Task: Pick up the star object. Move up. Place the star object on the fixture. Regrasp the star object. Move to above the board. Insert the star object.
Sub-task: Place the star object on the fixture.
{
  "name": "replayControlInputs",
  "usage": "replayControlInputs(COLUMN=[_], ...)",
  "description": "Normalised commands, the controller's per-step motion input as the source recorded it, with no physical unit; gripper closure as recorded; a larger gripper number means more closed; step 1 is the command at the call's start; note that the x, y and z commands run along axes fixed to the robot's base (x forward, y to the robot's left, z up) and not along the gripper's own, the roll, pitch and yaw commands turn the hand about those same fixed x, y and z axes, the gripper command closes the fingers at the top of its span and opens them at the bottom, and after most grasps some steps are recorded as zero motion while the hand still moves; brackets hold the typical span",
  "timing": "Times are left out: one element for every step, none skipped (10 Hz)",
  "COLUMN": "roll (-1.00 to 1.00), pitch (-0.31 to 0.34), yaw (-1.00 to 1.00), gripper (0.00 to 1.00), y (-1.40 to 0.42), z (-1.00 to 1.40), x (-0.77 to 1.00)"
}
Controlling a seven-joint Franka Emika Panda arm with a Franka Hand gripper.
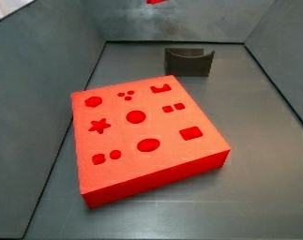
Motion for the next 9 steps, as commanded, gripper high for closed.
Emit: replayControlInputs(roll=[-0.16,-0.17,-0.19,-0.20,-0.21,-0.24,-0.27,-0.30,-0.32], pitch=[0.112,0.124,0.146,0.167,0.183,0.218,0.269,0.326,0.366], yaw=[1.00,1.00,1.00,1.00,1.00,1.00,1.00,1.00,1.00], gripper=[1.00,1.00,1.00,1.00,1.00,1.00,1.00,1.00,1.00], y=[-0.62,-0.56,-0.47,-0.41,-0.37,-0.29,-0.22,-0.17,-0.15], z=[0.06,0.06,0.05,0.04,0.04,0.03,0.02,0.02,0.02], x=[1.00,1.00,1.00,1.00,1.00,1.00,1.00,1.00,1.00])
